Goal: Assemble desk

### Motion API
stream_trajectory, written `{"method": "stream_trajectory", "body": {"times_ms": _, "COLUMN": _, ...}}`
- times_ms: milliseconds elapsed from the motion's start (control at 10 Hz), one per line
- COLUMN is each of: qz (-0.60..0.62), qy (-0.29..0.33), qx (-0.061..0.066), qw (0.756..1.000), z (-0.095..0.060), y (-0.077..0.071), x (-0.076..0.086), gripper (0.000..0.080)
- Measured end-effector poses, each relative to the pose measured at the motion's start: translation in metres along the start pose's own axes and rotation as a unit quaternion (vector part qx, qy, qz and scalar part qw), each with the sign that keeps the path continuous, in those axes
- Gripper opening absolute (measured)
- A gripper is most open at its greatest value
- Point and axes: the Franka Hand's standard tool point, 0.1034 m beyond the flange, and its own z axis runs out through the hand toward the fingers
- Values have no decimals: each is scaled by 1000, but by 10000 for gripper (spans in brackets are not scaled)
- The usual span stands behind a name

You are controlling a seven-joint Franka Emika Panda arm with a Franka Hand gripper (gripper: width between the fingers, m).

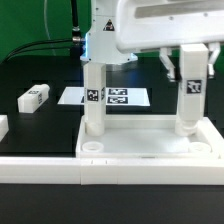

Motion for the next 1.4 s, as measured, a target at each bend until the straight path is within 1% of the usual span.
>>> {"method": "stream_trajectory", "body": {"times_ms": 100, "qz": 3, "qy": 0, "qx": 0, "qw": 1000, "z": -1, "y": 2, "x": 0, "gripper": 287}}
{"method": "stream_trajectory", "body": {"times_ms": 400, "qz": 0, "qy": -2, "qx": -1, "qw": 1000, "z": 2, "y": 1, "x": -2, "gripper": 287}}
{"method": "stream_trajectory", "body": {"times_ms": 500, "qz": -4, "qy": -7, "qx": 0, "qw": 1000, "z": 6, "y": -3, "x": -7, "gripper": 287}}
{"method": "stream_trajectory", "body": {"times_ms": 600, "qz": -9, "qy": -11, "qx": 2, "qw": 1000, "z": 10, "y": -10, "x": -9, "gripper": 287}}
{"method": "stream_trajectory", "body": {"times_ms": 700, "qz": -13, "qy": -11, "qx": 3, "qw": 1000, "z": 13, "y": -14, "x": -6, "gripper": 287}}
{"method": "stream_trajectory", "body": {"times_ms": 900, "qz": -15, "qy": -10, "qx": 2, "qw": 1000, "z": 19, "y": -12, "x": -6, "gripper": 287}}
{"method": "stream_trajectory", "body": {"times_ms": 1400, "qz": -16, "qy": -8, "qx": 0, "qw": 1000, "z": 23, "y": -13, "x": -7, "gripper": 287}}
